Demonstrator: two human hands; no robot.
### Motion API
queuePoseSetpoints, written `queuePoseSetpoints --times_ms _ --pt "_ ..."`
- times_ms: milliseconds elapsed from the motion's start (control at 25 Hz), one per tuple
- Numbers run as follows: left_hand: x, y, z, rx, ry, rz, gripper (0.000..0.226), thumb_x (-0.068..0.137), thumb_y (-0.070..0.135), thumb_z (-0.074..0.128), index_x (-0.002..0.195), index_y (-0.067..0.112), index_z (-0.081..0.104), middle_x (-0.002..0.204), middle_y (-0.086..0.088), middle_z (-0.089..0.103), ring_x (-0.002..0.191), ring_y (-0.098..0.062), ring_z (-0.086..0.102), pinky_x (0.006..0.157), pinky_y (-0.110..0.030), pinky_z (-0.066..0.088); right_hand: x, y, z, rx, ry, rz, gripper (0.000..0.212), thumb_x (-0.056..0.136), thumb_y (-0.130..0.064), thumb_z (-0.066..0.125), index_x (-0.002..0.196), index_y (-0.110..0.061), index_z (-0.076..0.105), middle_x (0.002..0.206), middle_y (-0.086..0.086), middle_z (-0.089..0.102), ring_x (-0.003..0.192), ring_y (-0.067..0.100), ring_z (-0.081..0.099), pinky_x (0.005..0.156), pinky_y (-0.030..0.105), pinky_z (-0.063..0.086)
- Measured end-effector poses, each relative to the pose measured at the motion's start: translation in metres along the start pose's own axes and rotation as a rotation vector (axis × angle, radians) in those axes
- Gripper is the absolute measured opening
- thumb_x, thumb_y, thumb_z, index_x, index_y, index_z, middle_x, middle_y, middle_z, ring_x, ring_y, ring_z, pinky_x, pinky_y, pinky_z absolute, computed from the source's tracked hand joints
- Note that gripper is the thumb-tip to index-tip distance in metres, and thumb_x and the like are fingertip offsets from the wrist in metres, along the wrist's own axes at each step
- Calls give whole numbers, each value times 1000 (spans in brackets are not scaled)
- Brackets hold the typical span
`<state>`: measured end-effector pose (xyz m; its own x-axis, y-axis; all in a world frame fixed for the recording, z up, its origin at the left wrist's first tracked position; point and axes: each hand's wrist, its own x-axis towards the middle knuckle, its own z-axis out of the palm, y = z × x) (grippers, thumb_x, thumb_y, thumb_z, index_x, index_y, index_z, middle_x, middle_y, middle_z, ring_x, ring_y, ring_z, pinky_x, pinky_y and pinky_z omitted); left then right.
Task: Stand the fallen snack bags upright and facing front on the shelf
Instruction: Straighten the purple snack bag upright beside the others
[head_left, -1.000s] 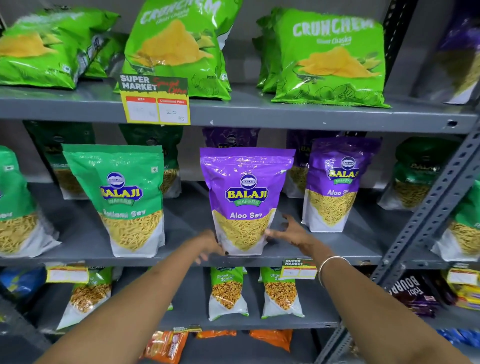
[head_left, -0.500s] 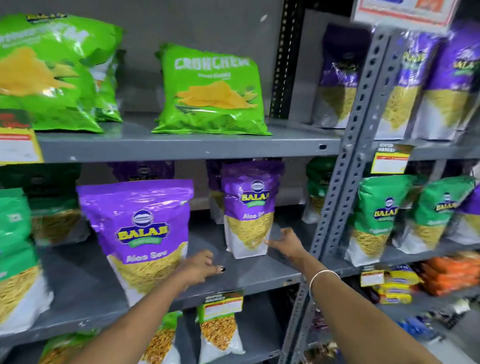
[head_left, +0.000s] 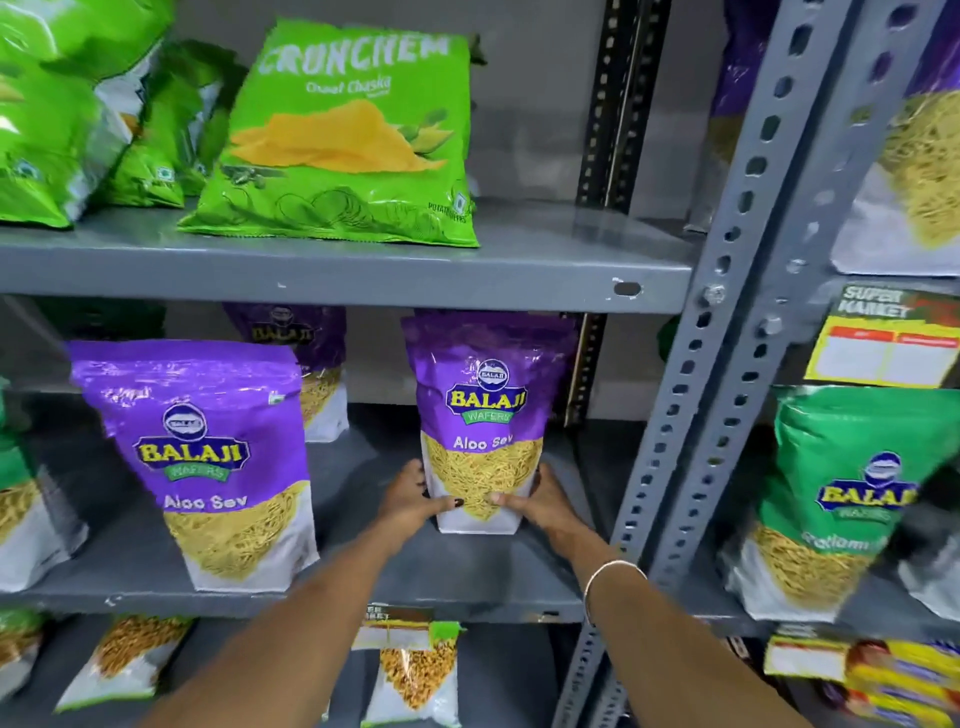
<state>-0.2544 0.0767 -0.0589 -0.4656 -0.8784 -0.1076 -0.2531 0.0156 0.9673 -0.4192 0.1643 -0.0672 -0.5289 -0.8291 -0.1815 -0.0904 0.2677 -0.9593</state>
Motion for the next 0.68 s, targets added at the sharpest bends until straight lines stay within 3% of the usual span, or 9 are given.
queuePoseSetpoints --times_ms 120,240,440,680 --pt "-12 -1 0 39 56 -21 40 68 -13 70 85 15 48 116 -24 61 99 -24 58 74 -25 51 -2 9 1 -5 28 -33 67 53 -16 86 105 -18 44 126 14 60 115 32 58 101 50 46" --pt "-33 -2 0 57 71 -47 40 66 -10 74 77 19 49 117 -27 63 100 -29 62 89 -43 50 -26 8 0 -7 13 -27 65 57 -10 85 107 -15 43 127 17 59 118 33 56 103 50 45" --pt "-61 -7 0 106 63 -46 38 66 -4 76 92 9 50 117 -23 65 106 -32 63 95 -44 51 -59 8 -5 -37 9 -40 72 68 -2 79 126 3 38 120 10 55 120 27 51 104 41 43" --pt "-66 -21 -1 120 80 -52 40 61 3 81 72 24 50 110 -22 68 102 -33 65 93 -51 51 -78 10 -6 -33 29 -42 70 66 -6 80 124 0 41 130 18 56 122 31 52 104 44 44"
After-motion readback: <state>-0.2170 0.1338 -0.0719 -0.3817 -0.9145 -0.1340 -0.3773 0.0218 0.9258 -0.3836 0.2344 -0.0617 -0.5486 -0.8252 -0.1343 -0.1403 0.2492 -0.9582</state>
